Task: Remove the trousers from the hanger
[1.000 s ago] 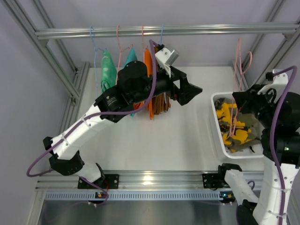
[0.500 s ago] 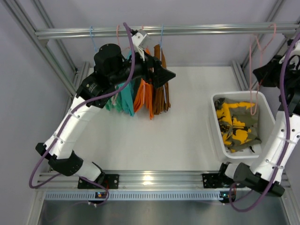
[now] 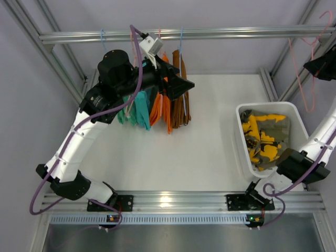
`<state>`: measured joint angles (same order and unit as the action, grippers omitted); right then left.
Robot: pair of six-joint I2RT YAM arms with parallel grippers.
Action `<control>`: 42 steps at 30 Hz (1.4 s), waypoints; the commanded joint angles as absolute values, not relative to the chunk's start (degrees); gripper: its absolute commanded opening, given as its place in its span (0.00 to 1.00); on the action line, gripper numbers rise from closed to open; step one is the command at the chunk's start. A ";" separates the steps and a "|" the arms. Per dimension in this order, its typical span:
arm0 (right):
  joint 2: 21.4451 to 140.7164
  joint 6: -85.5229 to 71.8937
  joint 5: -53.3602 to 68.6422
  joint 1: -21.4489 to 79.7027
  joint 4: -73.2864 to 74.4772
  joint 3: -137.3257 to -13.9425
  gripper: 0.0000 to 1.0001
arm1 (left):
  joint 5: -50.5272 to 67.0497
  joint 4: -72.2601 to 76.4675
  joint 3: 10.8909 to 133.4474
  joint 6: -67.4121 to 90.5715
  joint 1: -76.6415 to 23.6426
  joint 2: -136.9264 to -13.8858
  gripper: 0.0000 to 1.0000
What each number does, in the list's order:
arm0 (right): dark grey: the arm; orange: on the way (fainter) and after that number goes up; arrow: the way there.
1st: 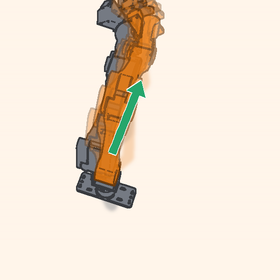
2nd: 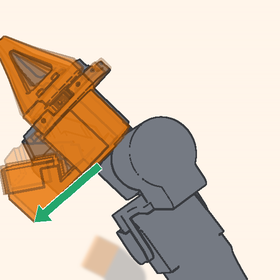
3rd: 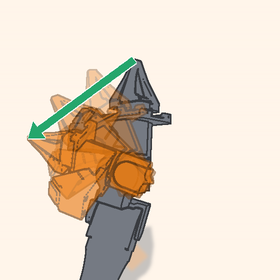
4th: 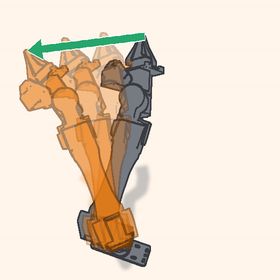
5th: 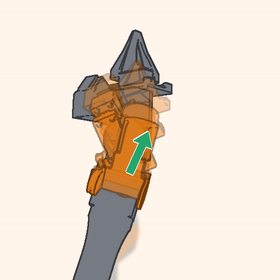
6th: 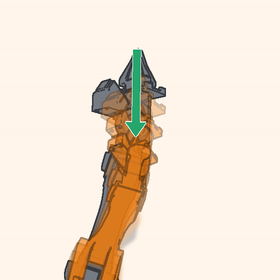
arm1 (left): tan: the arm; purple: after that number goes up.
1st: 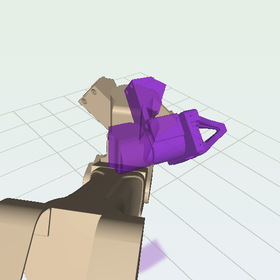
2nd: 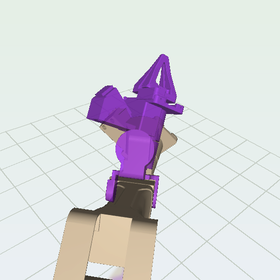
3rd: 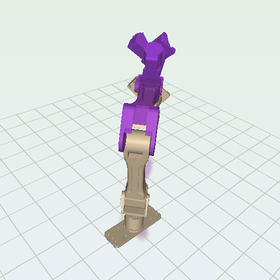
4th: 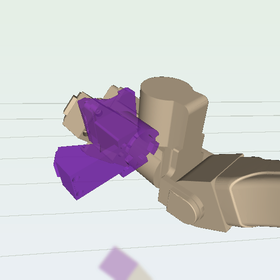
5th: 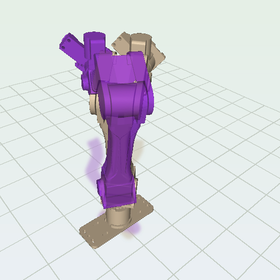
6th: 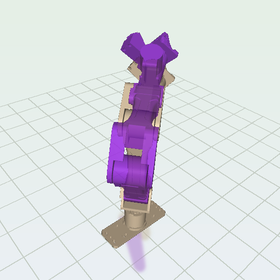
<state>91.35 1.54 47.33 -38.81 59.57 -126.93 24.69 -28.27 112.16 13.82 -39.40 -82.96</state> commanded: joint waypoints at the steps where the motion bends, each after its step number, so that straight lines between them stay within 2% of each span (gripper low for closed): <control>1: 94.13 2.11 48.34 -39.81 61.61 -131.48 0.00 | 25.49 -25.66 112.94 14.59 -38.94 -81.74 0.99; 18: 102.39 3.60 43.42 -40.25 59.68 -135.17 0.00 | 25.05 -25.84 112.32 15.29 -38.14 -81.56 0.99; 20: 103.00 3.78 42.98 -40.25 60.37 -135.88 0.07 | 24.96 -25.93 112.24 15.29 -38.14 -81.65 0.99; 21: 103.01 4.39 42.89 -40.25 60.64 -135.88 0.13 | 24.96 -26.01 112.24 15.29 -38.14 -81.56 0.99; 22: 102.83 4.92 42.89 -40.25 60.91 -135.79 0.28 | 24.87 -25.93 112.15 15.21 -38.14 -81.48 0.99; 24: 101.26 5.97 42.72 -40.34 61.17 -134.30 0.41 | 24.00 -25.67 111.62 15.38 -38.06 -81.13 0.99; 25: 100.21 6.24 42.80 -40.34 60.82 -133.43 0.51 | 23.91 -25.40 111.53 15.73 -38.06 -80.95 0.99; 28: 95.20 6.50 42.80 -40.43 58.45 -130.17 0.62 | 24.61 -25.14 110.83 16.70 -37.88 -80.25 0.99; 29: 93.97 6.33 42.72 -40.43 58.01 -129.38 0.74 | 24.52 -25.05 110.57 16.79 -37.88 -79.81 0.99; 30: 91.52 5.89 42.63 -40.60 57.49 -129.20 0.78 | 24.61 -24.96 110.22 16.87 -37.79 -79.54 0.99; 31: 90.28 5.37 42.19 -40.78 57.05 -129.03 0.90 | 24.26 -24.96 109.69 16.96 -37.27 -79.28 0.99; 34: 85.09 2.38 41.05 -41.92 54.86 -127.97 0.99 | 24.17 -25.05 109.16 18.10 -35.61 -78.31 0.99; 37: 79.91 0.44 38.76 -42.36 52.04 -126.13 1.00 | 23.99 -24.61 108.19 18.90 -34.02 -77.35 0.99; 42: 75.06 -5.87 49.11 -41.49 48.43 -124.80 0.99 | 23.03 -24.43 107.40 19.59 -32.17 -76.20 0.99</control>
<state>76.18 -0.51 42.63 -41.76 54.24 -124.88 23.62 -27.97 107.92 18.31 -33.04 -78.24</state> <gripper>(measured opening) 0.992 0.990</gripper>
